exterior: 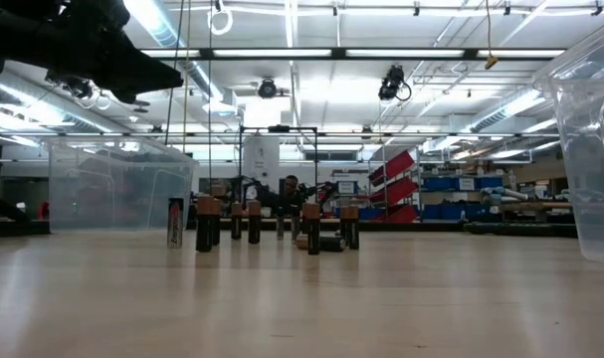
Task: Sort batteries
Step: Put the black and silver battery into the bottom transparent bin
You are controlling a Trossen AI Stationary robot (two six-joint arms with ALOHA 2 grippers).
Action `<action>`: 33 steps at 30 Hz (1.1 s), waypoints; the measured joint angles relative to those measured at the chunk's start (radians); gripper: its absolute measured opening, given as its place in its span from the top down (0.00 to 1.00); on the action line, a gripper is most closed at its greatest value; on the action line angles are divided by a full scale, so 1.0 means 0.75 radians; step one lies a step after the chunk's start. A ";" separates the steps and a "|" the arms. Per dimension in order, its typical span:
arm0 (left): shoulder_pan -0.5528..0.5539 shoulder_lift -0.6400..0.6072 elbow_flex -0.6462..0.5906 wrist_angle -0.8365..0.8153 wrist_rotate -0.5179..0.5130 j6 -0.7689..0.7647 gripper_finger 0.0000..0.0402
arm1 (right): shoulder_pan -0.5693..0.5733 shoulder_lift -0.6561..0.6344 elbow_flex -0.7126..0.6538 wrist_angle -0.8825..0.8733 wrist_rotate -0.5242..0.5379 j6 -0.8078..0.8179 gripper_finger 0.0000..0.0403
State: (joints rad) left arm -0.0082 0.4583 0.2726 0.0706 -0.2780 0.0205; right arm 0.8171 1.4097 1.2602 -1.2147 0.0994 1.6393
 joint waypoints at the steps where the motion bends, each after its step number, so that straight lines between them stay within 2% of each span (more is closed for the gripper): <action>1: 0.000 -0.001 0.000 -0.017 0.046 -0.001 0.74 | -0.006 -0.002 0.000 0.006 0.037 -0.030 0.78; 7: 0.000 0.000 0.000 -0.133 0.300 -0.007 0.74 | -0.047 -0.022 0.001 0.020 0.271 -0.250 0.78; 15: 0.000 0.050 0.000 -0.149 0.414 -0.073 0.74 | -0.094 -0.022 0.001 0.033 0.630 -0.534 0.78; 20: -0.018 0.119 0.000 -0.150 0.522 -0.126 0.74 | -0.099 -0.022 0.001 0.054 0.804 -0.660 0.78; 26: -0.099 0.276 -0.001 -0.119 0.544 -0.182 0.74 | -0.099 -0.022 0.001 0.099 0.964 -0.766 0.78; 33: -0.176 0.518 -0.001 0.125 0.486 -0.214 0.74 | -0.099 -0.022 0.001 0.103 1.044 -0.836 0.78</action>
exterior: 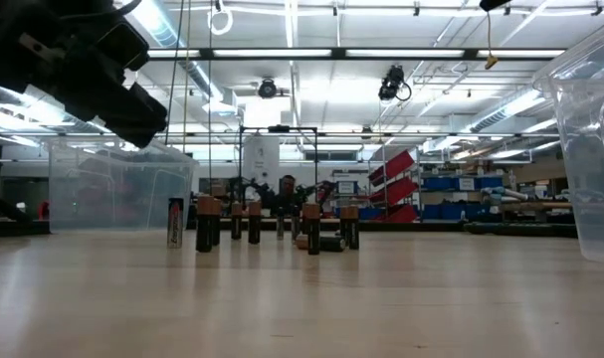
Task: Sort batteries
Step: Put the black and silver battery into the bottom transparent bin
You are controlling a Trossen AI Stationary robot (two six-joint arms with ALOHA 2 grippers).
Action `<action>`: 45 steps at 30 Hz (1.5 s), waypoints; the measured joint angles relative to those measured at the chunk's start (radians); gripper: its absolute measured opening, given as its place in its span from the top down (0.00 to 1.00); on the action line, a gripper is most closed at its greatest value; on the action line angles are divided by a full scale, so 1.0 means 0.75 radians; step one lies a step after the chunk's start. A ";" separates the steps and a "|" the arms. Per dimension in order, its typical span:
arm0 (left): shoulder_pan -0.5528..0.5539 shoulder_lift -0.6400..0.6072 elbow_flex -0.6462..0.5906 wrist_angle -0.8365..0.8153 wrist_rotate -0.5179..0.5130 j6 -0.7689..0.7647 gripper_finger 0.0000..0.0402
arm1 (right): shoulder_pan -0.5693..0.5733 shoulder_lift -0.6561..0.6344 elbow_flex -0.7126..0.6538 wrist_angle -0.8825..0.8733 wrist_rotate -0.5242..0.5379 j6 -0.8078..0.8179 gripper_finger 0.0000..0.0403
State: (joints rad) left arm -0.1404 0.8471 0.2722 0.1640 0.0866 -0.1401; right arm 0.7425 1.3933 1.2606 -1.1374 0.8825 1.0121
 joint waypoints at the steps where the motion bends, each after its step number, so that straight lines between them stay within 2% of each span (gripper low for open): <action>1: -0.006 0.029 0.000 0.018 -0.005 -0.003 0.74 | 0.000 0.000 0.000 0.000 0.004 -0.003 0.78; 7: -0.025 0.158 0.000 0.036 -0.119 -0.049 0.74 | 0.000 0.000 0.000 0.000 0.010 -0.004 0.78; 12: -0.026 0.243 0.000 0.037 -0.159 -0.067 0.74 | 0.000 0.000 0.000 0.000 0.010 -0.018 0.78; 23: -0.025 0.432 0.000 0.154 -0.201 -0.082 0.74 | 0.000 0.001 0.000 0.012 0.009 -0.018 0.78; 30: -0.025 0.496 0.000 0.141 -0.198 -0.108 0.73 | 0.000 0.001 0.000 0.022 0.009 -0.018 0.78; 35: -0.025 0.521 0.000 0.143 -0.194 -0.108 0.69 | 0.000 0.001 0.000 0.026 0.009 -0.018 0.78; 45: -0.025 0.530 0.000 0.185 -0.235 -0.102 0.55 | 0.000 0.001 0.000 0.030 0.009 -0.017 0.78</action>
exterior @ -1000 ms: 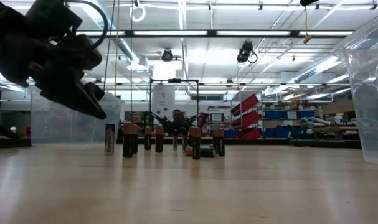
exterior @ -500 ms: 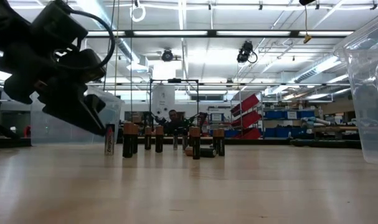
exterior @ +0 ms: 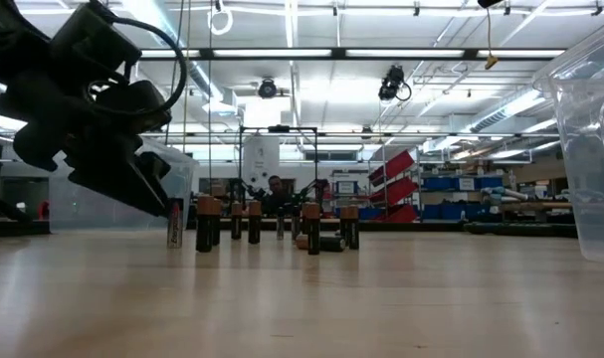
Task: Sort batteries
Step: Put the black and silver battery into the bottom transparent bin
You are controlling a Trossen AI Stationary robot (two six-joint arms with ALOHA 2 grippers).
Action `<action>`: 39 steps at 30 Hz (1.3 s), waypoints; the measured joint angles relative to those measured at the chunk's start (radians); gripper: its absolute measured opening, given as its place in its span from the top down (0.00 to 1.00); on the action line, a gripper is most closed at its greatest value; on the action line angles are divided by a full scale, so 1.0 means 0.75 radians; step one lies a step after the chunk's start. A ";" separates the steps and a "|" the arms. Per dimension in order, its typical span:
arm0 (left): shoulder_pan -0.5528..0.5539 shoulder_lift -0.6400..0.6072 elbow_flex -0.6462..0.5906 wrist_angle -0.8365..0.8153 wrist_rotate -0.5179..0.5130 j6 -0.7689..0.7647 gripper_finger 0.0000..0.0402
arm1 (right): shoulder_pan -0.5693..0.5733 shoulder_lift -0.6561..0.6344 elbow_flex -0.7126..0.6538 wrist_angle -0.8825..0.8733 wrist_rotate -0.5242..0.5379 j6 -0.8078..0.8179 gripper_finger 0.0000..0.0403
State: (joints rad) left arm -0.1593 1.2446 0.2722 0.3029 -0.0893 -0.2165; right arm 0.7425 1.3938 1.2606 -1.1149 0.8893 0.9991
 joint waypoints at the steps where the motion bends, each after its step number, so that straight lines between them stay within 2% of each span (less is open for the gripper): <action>1: 0.000 0.000 0.000 0.009 -0.007 0.000 0.53 | 0.000 0.000 0.000 0.001 0.000 0.000 0.78; 20: 0.000 0.005 0.000 0.094 -0.058 0.003 0.51 | 0.000 0.000 0.000 0.010 0.000 0.000 0.78; 39: -0.001 0.012 0.000 0.125 -0.039 0.003 0.51 | 0.000 0.000 0.000 0.021 -0.001 -0.007 0.78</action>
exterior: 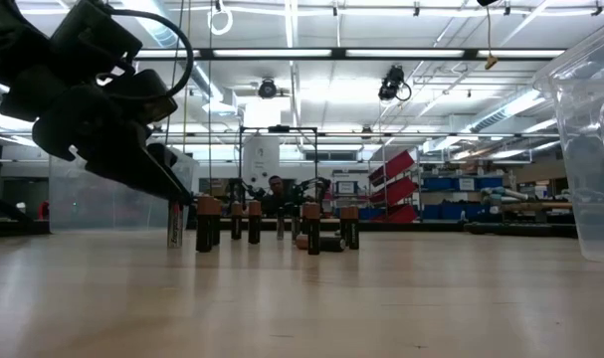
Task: Sort batteries
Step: Put the black and silver battery into the bottom transparent bin
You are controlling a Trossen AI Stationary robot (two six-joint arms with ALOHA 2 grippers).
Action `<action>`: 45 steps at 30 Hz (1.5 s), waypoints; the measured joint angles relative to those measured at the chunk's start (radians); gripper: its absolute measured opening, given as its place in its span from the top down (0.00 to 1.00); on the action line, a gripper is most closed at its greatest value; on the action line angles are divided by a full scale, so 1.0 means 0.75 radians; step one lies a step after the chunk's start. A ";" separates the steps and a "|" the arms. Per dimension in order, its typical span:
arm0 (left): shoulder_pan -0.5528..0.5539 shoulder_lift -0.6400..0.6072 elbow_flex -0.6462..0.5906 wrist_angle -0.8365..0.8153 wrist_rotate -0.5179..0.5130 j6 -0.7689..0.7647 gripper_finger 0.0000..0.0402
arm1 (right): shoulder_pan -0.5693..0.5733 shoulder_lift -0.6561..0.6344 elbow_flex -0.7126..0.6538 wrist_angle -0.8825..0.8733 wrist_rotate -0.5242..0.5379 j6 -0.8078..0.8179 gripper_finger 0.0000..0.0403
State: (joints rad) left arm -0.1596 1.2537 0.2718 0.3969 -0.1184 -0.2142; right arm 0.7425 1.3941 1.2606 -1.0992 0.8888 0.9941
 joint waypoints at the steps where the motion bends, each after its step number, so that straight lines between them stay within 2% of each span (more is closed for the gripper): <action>1: 0.000 0.000 0.000 0.003 0.000 0.000 0.51 | 0.000 0.000 0.000 0.000 0.000 0.000 0.78; 24: -0.001 0.075 -0.001 0.044 0.035 -0.001 0.51 | 0.000 0.000 0.001 0.009 0.000 -0.003 0.78; 45: -0.001 0.075 -0.001 0.042 -0.012 -0.004 0.51 | 0.000 0.000 0.000 0.009 0.000 -0.004 0.78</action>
State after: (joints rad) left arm -0.1600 1.3102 0.2714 0.4282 -0.1272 -0.2173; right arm 0.7428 1.3941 1.2606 -1.0927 0.8886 0.9913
